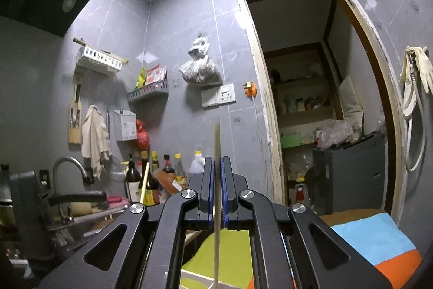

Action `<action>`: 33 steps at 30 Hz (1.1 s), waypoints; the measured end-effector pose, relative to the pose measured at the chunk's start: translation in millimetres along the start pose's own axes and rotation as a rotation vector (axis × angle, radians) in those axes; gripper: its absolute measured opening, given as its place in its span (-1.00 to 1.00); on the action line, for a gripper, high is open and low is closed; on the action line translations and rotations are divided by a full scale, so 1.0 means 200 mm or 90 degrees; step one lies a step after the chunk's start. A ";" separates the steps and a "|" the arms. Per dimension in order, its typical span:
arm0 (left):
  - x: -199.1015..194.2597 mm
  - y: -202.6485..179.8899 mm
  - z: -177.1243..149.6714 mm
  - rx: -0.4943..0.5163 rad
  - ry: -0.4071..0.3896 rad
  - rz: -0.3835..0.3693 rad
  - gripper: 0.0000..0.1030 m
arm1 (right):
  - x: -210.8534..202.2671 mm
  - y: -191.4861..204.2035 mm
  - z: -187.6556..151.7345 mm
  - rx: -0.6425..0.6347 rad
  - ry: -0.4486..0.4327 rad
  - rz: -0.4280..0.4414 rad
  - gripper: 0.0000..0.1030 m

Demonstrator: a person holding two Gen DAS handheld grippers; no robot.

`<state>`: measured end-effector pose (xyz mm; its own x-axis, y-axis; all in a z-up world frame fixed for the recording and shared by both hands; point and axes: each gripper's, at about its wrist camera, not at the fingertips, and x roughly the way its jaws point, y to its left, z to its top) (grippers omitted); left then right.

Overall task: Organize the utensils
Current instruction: 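Lift both held chopsticks and carry them over the white caddy, then lower both chopsticks into the caddy and open both tools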

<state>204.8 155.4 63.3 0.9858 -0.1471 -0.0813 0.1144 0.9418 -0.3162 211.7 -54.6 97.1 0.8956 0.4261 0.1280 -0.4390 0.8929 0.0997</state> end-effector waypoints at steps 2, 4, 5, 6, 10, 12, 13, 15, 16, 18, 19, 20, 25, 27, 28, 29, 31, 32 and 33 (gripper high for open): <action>0.00 -0.01 -0.02 0.003 0.006 0.000 -0.95 | 0.01 0.00 -0.03 -0.005 0.014 0.002 -0.94; 0.00 -0.01 -0.03 0.004 0.010 -0.001 -0.95 | 0.01 0.01 -0.05 -0.007 0.027 0.005 -0.94; 0.00 -0.01 -0.03 0.005 0.013 -0.003 -0.95 | 0.02 0.01 -0.06 -0.010 0.035 0.007 -0.94; 0.00 -0.01 -0.03 0.004 0.015 -0.006 -0.95 | 0.02 0.01 -0.07 -0.012 0.041 0.009 -0.94; 0.01 -0.01 -0.04 0.008 0.025 -0.012 -0.94 | 0.02 0.01 -0.09 -0.017 0.067 0.019 -0.91; 0.01 -0.01 -0.04 0.008 0.031 -0.012 -0.88 | 0.01 0.01 -0.07 -0.024 0.070 0.025 -0.83; 0.01 -0.01 -0.04 0.005 0.032 -0.013 -0.79 | 0.00 0.01 -0.07 -0.027 0.073 0.028 -0.73; 0.00 -0.01 -0.04 -0.002 0.030 -0.015 -0.67 | -0.01 0.01 -0.04 -0.030 0.076 0.034 -0.56; -0.01 -0.02 -0.03 -0.003 0.026 -0.018 -0.64 | -0.02 0.01 -0.03 -0.029 0.074 0.039 -0.56; -0.03 -0.03 -0.02 0.003 0.019 -0.016 -0.64 | -0.05 0.01 0.01 -0.035 0.067 0.041 -0.56; -0.04 -0.05 -0.01 0.010 0.014 -0.016 -0.62 | -0.06 0.01 0.02 -0.037 0.063 0.042 -0.54; -0.05 -0.06 -0.01 0.015 0.011 -0.016 -0.56 | -0.08 0.00 0.05 -0.037 0.057 0.045 -0.49; -0.10 -0.11 0.05 0.004 0.002 -0.028 -0.15 | -0.17 -0.05 0.14 -0.032 0.043 0.047 -0.08; -0.12 -0.13 0.06 0.002 0.004 -0.030 0.02 | -0.19 -0.09 0.17 -0.028 0.043 0.042 0.01; -0.13 -0.14 0.06 0.004 0.004 -0.028 0.14 | -0.21 -0.10 0.19 -0.028 0.043 0.037 0.11; -0.14 -0.16 0.07 0.007 0.002 -0.028 0.22 | -0.23 -0.13 0.20 -0.028 0.043 0.028 0.30; -0.17 -0.19 0.08 0.014 -0.002 -0.032 0.37 | -0.27 -0.17 0.22 -0.021 0.039 0.019 0.48; -0.19 -0.21 0.09 0.019 -0.005 -0.032 0.49 | -0.29 -0.19 0.22 -0.019 0.037 0.016 0.51; -0.20 -0.23 0.09 0.023 -0.006 -0.032 0.54 | -0.32 -0.21 0.23 -0.019 0.036 0.007 0.54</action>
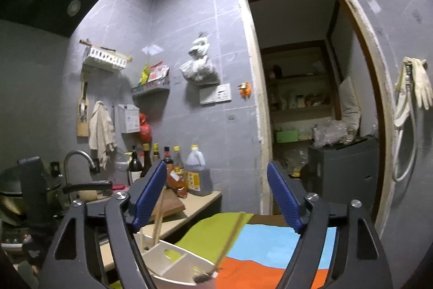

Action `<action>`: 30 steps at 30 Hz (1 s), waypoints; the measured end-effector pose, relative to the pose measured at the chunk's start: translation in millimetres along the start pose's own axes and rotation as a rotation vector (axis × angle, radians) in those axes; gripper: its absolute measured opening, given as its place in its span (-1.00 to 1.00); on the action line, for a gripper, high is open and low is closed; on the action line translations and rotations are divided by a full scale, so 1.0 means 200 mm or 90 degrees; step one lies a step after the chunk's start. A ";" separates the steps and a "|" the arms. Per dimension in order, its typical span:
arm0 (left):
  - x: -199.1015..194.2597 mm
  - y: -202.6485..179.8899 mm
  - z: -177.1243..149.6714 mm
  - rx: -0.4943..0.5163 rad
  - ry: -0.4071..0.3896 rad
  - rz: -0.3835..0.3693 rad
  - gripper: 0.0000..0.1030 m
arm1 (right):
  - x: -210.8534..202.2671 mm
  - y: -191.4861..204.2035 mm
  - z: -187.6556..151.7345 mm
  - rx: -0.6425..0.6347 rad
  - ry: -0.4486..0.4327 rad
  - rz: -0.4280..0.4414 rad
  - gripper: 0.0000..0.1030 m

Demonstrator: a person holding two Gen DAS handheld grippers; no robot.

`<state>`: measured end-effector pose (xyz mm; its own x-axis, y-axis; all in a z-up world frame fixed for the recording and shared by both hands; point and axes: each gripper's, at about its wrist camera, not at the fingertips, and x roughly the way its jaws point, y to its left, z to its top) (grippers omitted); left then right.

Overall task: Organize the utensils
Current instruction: 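Lower both chopsticks into the caddy and open both tools, then move both tools back over the remaining spoons and chopstick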

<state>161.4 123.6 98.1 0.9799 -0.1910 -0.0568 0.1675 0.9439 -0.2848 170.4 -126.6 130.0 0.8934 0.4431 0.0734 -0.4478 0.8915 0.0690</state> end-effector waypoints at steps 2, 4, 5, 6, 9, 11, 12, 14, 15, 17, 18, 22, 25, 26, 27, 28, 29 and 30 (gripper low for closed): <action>-0.03 -0.04 0.01 0.009 0.001 -0.006 0.66 | -0.04 -0.04 0.01 -0.002 0.002 -0.016 0.66; -0.05 -0.07 0.02 0.012 0.004 -0.012 0.76 | -0.07 -0.07 0.01 0.000 0.002 -0.027 0.79; -0.06 -0.09 0.02 0.013 0.004 -0.016 0.81 | -0.09 -0.09 0.01 0.000 0.003 -0.033 0.88; -0.08 -0.11 0.02 0.014 0.002 -0.019 0.83 | -0.11 -0.11 0.00 -0.001 0.004 -0.038 0.92; -0.12 -0.17 0.02 0.026 -0.004 -0.026 0.85 | -0.16 -0.16 0.00 -0.003 0.009 -0.055 1.00; -0.14 -0.21 0.01 0.033 -0.010 -0.023 0.86 | -0.19 -0.19 -0.01 -0.005 0.019 -0.066 1.00; -0.15 -0.23 0.00 0.036 -0.013 -0.022 0.86 | -0.21 -0.20 -0.02 -0.005 0.023 -0.071 1.00; -0.15 -0.27 -0.03 0.045 -0.011 -0.023 0.86 | -0.24 -0.23 -0.03 -0.004 0.033 -0.082 1.00; -0.15 -0.28 -0.04 0.048 -0.007 -0.026 0.86 | -0.25 -0.25 -0.04 -0.004 0.040 -0.089 1.00; -0.15 -0.32 -0.07 0.054 0.002 -0.031 0.86 | -0.29 -0.27 -0.06 -0.004 0.051 -0.099 1.00; -0.15 -0.34 -0.09 0.056 0.005 -0.034 0.86 | -0.30 -0.29 -0.07 -0.006 0.058 -0.105 1.00; -0.14 -0.42 -0.15 0.067 0.027 -0.051 0.86 | -0.35 -0.35 -0.11 -0.018 0.089 -0.128 1.00; -0.13 -0.48 -0.20 0.076 0.050 -0.058 0.86 | -0.38 -0.40 -0.15 -0.024 0.113 -0.142 1.00; -0.12 -0.50 -0.22 0.076 0.059 -0.058 0.86 | -0.38 -0.42 -0.16 -0.025 0.122 -0.147 1.00; -0.11 -0.51 -0.24 0.075 0.067 -0.060 0.86 | -0.38 -0.44 -0.18 -0.026 0.134 -0.152 1.00; -0.10 -0.53 -0.26 0.073 0.078 -0.064 0.86 | -0.39 -0.46 -0.20 -0.027 0.143 -0.155 1.00; -0.10 -0.54 -0.28 0.074 0.086 -0.065 0.86 | -0.39 -0.48 -0.22 -0.031 0.159 -0.159 1.00; -0.09 -0.56 -0.30 0.076 0.093 -0.066 0.86 | -0.38 -0.49 -0.24 -0.035 0.174 -0.161 1.00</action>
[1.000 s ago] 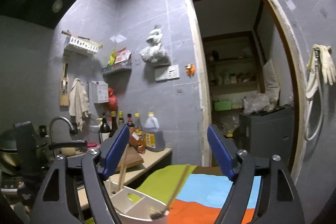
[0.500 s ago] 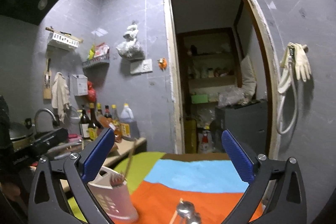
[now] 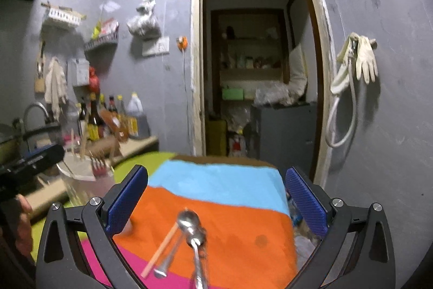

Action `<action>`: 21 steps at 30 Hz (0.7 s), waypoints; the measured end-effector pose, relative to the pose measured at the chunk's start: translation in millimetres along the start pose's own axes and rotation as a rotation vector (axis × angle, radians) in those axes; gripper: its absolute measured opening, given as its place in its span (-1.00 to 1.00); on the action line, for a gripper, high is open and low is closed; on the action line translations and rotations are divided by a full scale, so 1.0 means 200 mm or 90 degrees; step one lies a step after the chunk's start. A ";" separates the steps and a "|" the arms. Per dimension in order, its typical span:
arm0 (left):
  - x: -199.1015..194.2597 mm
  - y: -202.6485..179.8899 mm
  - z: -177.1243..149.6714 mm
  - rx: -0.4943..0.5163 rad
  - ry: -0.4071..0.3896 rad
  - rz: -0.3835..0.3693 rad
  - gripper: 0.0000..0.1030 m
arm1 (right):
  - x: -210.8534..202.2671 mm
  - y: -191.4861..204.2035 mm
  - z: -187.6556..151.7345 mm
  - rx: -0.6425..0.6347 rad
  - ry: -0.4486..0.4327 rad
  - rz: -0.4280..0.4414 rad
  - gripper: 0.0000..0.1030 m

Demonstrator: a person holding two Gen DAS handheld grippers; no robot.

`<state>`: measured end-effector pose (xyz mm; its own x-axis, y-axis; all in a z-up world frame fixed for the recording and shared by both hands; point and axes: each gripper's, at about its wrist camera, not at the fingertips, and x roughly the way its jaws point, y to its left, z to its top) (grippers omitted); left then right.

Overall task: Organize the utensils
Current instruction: 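Move both tools back over the remaining spoons and chopstick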

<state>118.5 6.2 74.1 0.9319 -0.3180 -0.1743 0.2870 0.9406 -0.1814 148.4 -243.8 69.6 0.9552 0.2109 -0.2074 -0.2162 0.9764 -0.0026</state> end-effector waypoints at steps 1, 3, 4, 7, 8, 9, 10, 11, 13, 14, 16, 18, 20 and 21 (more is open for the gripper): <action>0.02 -0.02 -0.02 0.006 0.010 0.000 0.86 | 0.01 -0.01 -0.01 -0.005 0.011 -0.001 1.00; 0.04 -0.06 -0.05 0.017 0.030 -0.002 0.86 | 0.04 -0.03 -0.05 -0.015 0.043 -0.002 1.00; 0.05 -0.07 -0.06 0.020 0.036 -0.003 0.86 | 0.06 -0.05 -0.07 -0.017 0.059 0.000 1.00; 0.08 -0.12 -0.11 0.038 0.058 -0.001 0.86 | 0.09 -0.08 -0.11 -0.015 0.088 0.008 0.94; 0.10 -0.14 -0.13 0.044 0.067 0.000 0.85 | 0.10 -0.09 -0.12 -0.016 0.097 0.012 0.89; 0.11 -0.15 -0.14 0.049 0.075 0.000 0.85 | 0.11 -0.09 -0.14 -0.018 0.108 0.016 0.86; 0.12 -0.16 -0.16 0.055 0.084 0.000 0.85 | 0.12 -0.10 -0.15 -0.020 0.116 0.019 0.76; 0.13 -0.17 -0.17 0.059 0.091 0.002 0.84 | 0.13 -0.10 -0.16 -0.022 0.121 0.023 0.65; 0.15 -0.19 -0.19 0.067 0.103 0.000 0.84 | 0.15 -0.11 -0.18 -0.027 0.140 0.030 0.55; 0.16 -0.20 -0.21 0.073 0.111 0.000 0.80 | 0.16 -0.11 -0.19 -0.028 0.151 0.037 0.45; 0.19 -0.21 -0.23 0.086 0.132 0.000 0.64 | 0.18 -0.11 -0.21 -0.032 0.170 0.047 0.34; 0.23 -0.22 -0.25 0.095 0.157 0.002 0.42 | 0.21 -0.12 -0.23 -0.034 0.188 0.057 0.24; 0.29 -0.22 -0.27 0.100 0.193 0.004 0.11 | 0.23 -0.12 -0.25 -0.037 0.202 0.066 0.22; 0.31 -0.22 -0.28 0.099 0.209 0.004 0.04 | 0.23 -0.11 -0.25 -0.037 0.208 0.071 0.21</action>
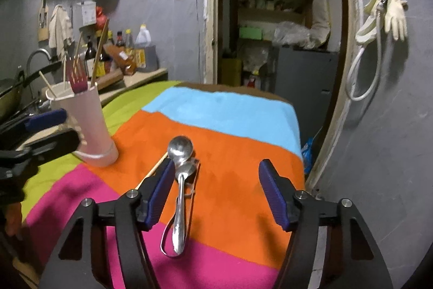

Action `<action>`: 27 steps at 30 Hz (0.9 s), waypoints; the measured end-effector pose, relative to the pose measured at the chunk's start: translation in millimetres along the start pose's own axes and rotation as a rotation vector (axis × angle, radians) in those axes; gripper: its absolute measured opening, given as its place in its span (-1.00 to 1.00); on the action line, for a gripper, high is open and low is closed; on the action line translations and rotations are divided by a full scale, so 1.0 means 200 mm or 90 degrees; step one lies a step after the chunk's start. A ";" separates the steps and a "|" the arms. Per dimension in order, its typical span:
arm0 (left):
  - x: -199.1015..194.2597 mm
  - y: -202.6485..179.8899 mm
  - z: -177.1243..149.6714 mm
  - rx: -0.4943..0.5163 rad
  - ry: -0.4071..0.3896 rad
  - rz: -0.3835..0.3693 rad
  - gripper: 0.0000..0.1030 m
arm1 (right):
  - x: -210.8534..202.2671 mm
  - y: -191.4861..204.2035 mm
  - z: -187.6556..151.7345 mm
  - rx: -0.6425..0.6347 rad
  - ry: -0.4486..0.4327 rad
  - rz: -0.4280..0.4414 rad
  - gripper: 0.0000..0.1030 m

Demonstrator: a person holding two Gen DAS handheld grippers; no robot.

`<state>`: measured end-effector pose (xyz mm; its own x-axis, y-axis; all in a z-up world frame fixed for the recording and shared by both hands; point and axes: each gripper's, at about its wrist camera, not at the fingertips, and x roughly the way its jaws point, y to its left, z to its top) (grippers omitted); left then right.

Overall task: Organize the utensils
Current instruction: 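Move both tools back over the remaining spoons and chopstick, then grasp the last chopstick with the left tool while the right tool grasps a steel spoon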

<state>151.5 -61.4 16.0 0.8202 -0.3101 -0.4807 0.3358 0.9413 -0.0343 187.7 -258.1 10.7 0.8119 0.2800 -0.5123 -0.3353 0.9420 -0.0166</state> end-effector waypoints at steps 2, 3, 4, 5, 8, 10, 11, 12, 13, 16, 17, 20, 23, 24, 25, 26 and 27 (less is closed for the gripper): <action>0.08 0.01 0.00 -0.010 0.044 -0.008 -0.25 | 0.02 0.01 0.00 -0.003 0.015 0.007 0.08; 0.12 0.02 0.00 -0.015 0.067 -0.013 -0.31 | 0.05 0.01 -0.01 -0.009 0.028 0.008 0.03; 0.15 0.02 0.00 -0.017 0.082 -0.015 -0.39 | 0.06 0.02 0.00 -0.013 0.036 0.008 -0.05; 0.18 0.02 0.01 -0.019 0.099 -0.016 -0.45 | 0.08 0.03 0.00 -0.017 0.046 0.011 -0.07; 0.27 0.02 0.01 -0.015 0.135 -0.014 -0.56 | 0.15 0.03 -0.01 -0.023 0.083 0.027 -0.27; 0.32 0.02 0.01 -0.008 0.161 -0.006 -0.60 | 0.18 0.04 -0.02 -0.030 0.102 0.033 -0.34; 0.34 0.02 0.01 -0.007 0.171 -0.003 -0.63 | 0.20 0.04 -0.02 -0.034 0.113 0.040 -0.37; 0.36 0.02 0.01 -0.007 0.180 -0.005 -0.64 | 0.21 0.05 -0.02 -0.036 0.119 0.045 -0.39; 0.38 0.02 0.01 -0.008 0.189 -0.010 -0.65 | 0.23 0.05 -0.03 -0.040 0.127 0.051 -0.42; 0.44 0.03 0.02 -0.016 0.212 -0.017 -0.69 | 0.27 0.07 -0.03 -0.047 0.145 0.067 -0.46; 0.46 0.04 0.02 -0.020 0.218 -0.019 -0.70 | 0.28 0.07 -0.04 -0.049 0.152 0.072 -0.48; 0.52 0.06 0.02 -0.033 0.236 -0.025 -0.70 | 0.32 0.08 -0.04 -0.054 0.170 0.084 -0.50; 0.56 0.08 0.03 -0.040 0.252 -0.026 -0.74 | 0.36 0.09 -0.04 -0.060 0.187 0.090 -0.54; 0.57 0.08 0.03 -0.041 0.255 -0.026 -0.75 | 0.37 0.09 -0.04 -0.062 0.188 0.091 -0.54; 0.60 0.08 0.03 -0.044 0.259 -0.027 -0.76 | 0.37 0.10 -0.04 -0.065 0.189 0.091 -0.54; 0.61 0.09 0.03 -0.046 0.262 -0.029 -0.76 | 0.39 0.10 -0.04 -0.070 0.192 0.088 -0.54; 0.62 0.09 0.03 -0.047 0.264 -0.030 -0.76 | 0.40 0.11 -0.04 -0.075 0.196 0.087 -0.54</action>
<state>262.8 -83.4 -38.7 0.5438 -0.2878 -0.7883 0.3222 0.9390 -0.1206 241.7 -216.0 -36.8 0.5799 0.3160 -0.7509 -0.4985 0.8667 -0.0202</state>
